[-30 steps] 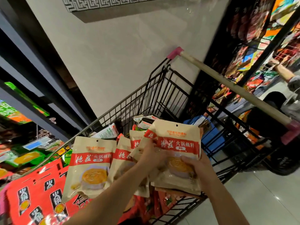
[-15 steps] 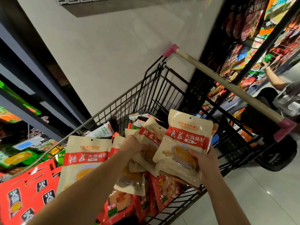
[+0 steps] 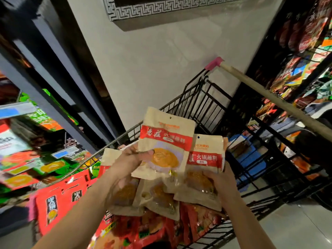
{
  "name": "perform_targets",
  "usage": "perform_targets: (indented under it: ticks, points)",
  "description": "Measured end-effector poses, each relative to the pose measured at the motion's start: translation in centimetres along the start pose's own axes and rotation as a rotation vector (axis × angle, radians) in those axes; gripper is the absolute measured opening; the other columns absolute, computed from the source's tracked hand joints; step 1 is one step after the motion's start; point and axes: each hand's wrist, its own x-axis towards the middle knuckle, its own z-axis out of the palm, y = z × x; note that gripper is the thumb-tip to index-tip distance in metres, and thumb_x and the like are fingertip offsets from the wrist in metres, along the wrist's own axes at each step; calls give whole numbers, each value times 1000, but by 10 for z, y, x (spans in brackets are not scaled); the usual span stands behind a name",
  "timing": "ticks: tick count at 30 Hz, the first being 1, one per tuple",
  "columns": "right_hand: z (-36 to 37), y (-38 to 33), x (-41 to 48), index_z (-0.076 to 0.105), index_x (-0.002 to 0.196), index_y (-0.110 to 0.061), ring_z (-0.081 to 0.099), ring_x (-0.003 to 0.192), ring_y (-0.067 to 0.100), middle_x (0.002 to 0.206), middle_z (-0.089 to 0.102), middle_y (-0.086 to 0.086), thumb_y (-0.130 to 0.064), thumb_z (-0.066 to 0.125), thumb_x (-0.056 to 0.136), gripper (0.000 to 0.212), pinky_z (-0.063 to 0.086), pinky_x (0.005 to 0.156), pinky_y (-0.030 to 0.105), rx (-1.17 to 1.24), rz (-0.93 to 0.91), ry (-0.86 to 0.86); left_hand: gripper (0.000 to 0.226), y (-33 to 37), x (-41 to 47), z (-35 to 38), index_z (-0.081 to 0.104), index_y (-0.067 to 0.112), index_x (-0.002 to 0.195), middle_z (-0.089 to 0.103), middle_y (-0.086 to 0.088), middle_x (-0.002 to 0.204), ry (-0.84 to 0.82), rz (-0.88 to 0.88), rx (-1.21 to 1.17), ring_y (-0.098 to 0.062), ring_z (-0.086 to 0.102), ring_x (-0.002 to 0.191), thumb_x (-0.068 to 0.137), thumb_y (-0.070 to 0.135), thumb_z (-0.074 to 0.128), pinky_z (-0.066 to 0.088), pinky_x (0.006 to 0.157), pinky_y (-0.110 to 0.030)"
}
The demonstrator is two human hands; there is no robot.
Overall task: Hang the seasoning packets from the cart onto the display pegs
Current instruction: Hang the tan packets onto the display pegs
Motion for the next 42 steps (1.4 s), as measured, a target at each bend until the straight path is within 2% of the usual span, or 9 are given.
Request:
perform_targets:
  ticks: [7,12,16,20,24,27,32,38,42]
  points:
    - [4,-18,-6,50,134,-38,67,92,2,109,68,-13,-3,78,87,65,54,62,16,-24,-63,-126,42,-56,0,49,68,8,120,74,-21,112,39,-120,-6,-38,72,101,81,11,84,59,89,-48]
    - [5,-9,-6,59,137,-31,71,107,21,121,73,2,-6,66,96,48,60,83,41,120,14,-77,51,-67,9,60,64,17,125,77,-12,109,-20,-272,21,-33,74,100,80,27,86,60,89,-54]
    - [8,-5,-12,57,139,-28,71,111,25,125,71,4,-52,61,99,47,61,89,48,171,30,-104,83,-86,10,72,59,31,128,76,0,112,8,-354,89,-24,74,101,58,58,93,62,85,-45]
    - [0,3,-9,51,139,-25,72,106,19,122,70,0,-26,89,74,75,62,76,30,24,13,-141,62,-87,6,94,43,30,132,62,8,116,72,-227,245,-8,62,100,84,36,82,53,73,-19]
    - [-11,9,-2,57,132,-21,73,103,30,121,72,12,-10,87,72,68,62,83,46,138,108,-88,68,-83,11,104,38,39,124,61,7,118,30,-202,373,-18,64,110,76,49,85,57,90,-37]
    - [-18,6,-1,59,131,-19,75,98,32,118,74,14,-3,82,76,61,63,74,44,272,160,-75,54,-62,17,93,51,32,124,70,2,106,27,-247,242,-18,71,93,85,66,68,57,76,-35]
    - [-28,-3,4,59,133,-21,74,102,33,119,74,11,-9,82,71,67,61,79,45,323,165,-73,36,-67,48,52,68,16,102,73,-7,95,418,-381,480,-23,73,80,87,48,70,64,73,-41]
    - [-30,-6,7,61,132,-19,73,104,35,120,74,13,-5,75,82,54,62,69,40,416,241,-126,18,-61,67,66,61,14,91,69,-12,102,207,-472,473,-28,68,102,84,15,78,57,96,-47]
    - [-31,-7,6,61,135,-19,71,109,39,124,73,14,-9,75,79,59,62,79,46,466,240,-136,28,-70,65,68,68,13,104,74,-11,96,123,-426,469,-28,72,89,80,2,73,61,87,-50]
